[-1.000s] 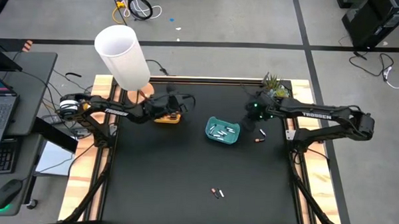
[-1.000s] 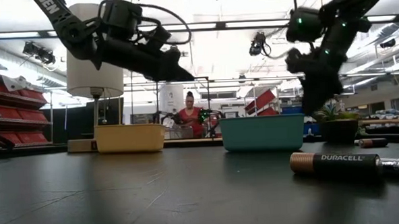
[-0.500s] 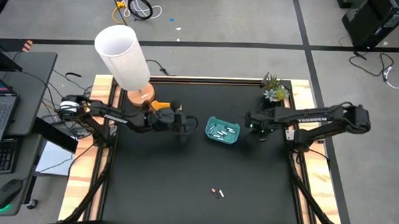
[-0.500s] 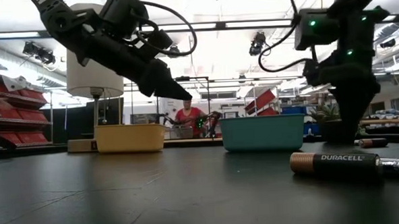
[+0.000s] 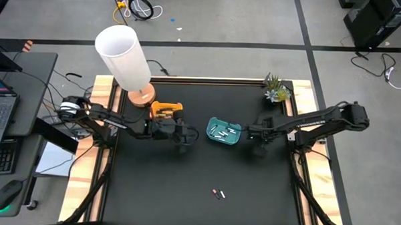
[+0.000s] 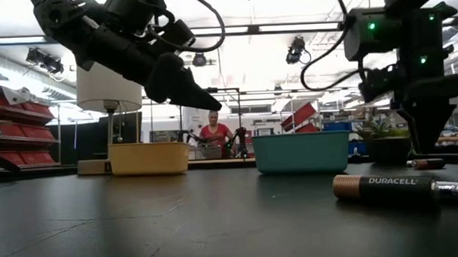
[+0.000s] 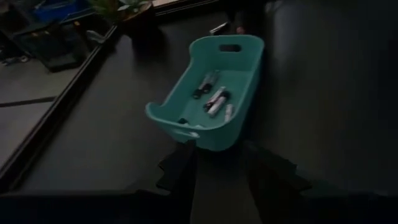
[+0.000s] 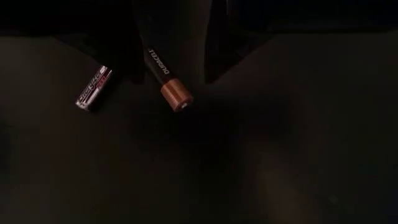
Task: Sort batteries
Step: Put the top black battery into the yellow bin
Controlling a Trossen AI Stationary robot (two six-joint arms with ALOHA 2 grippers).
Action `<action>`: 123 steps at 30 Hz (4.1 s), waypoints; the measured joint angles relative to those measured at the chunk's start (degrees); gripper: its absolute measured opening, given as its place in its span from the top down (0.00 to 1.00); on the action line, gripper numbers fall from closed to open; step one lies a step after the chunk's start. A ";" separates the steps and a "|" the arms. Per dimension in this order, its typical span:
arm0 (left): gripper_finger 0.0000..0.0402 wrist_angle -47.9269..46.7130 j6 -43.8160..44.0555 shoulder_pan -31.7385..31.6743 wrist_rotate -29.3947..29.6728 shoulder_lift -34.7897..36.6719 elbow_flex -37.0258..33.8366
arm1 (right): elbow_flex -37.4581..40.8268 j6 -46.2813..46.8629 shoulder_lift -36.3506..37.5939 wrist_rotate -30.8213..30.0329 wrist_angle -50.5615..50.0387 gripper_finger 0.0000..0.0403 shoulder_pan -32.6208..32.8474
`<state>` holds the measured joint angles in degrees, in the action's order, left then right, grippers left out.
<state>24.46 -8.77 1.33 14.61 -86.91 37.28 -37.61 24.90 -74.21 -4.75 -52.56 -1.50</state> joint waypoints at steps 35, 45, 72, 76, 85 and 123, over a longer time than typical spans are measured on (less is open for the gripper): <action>0.64 -3.23 5.69 6.68 8.33 -0.02 0.00 | -6.50 8.03 -9.65 3.17 -0.84 0.94 0.25; 0.64 0.85 12.02 9.05 7.66 -0.02 0.00 | -16.49 3.13 0.37 -4.02 9.81 0.94 4.48; 0.57 14.74 17.70 7.16 -0.52 -0.44 0.00 | -10.55 -21.70 -11.64 -11.96 73.35 0.94 10.85; 0.58 12.42 18.44 7.25 2.48 -0.44 0.00 | -10.60 -22.21 -10.21 -12.00 73.66 0.94 11.53; 0.56 16.64 16.67 7.29 2.14 -0.46 0.00 | -10.60 -24.11 -13.44 -10.63 81.21 0.94 11.92; 0.84 -20.63 16.52 4.11 26.24 17.50 0.00 | -9.42 -17.74 -10.93 -25.17 68.61 0.61 14.97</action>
<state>3.83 7.75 5.44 40.86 -69.41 37.28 -47.03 7.16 -85.15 -29.92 16.06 13.47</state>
